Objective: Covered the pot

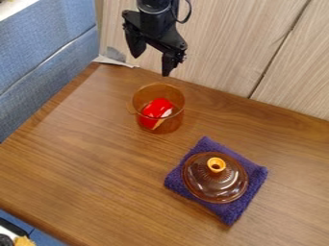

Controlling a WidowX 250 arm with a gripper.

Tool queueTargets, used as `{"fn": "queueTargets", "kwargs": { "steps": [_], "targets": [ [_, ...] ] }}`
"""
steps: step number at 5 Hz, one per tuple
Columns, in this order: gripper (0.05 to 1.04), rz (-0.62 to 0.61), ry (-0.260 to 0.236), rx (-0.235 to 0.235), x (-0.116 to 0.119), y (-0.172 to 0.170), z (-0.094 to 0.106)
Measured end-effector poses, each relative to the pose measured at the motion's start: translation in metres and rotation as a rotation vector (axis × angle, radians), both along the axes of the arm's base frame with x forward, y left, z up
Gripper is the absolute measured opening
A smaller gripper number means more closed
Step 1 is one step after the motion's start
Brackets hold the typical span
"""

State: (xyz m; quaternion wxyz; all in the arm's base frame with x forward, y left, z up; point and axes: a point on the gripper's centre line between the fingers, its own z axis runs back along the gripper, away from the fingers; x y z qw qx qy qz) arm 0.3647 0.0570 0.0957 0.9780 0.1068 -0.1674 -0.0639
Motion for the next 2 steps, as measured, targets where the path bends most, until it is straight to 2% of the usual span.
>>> {"fn": "queueTargets", "kwargs": {
  "steps": [1, 2],
  "targets": [
    [1.001, -0.001, 0.036, -0.005, -0.001, 0.000, -0.012],
    [1.001, -0.101, 0.070, -0.018, 0.002, -0.024, -0.008]
  ]
}}
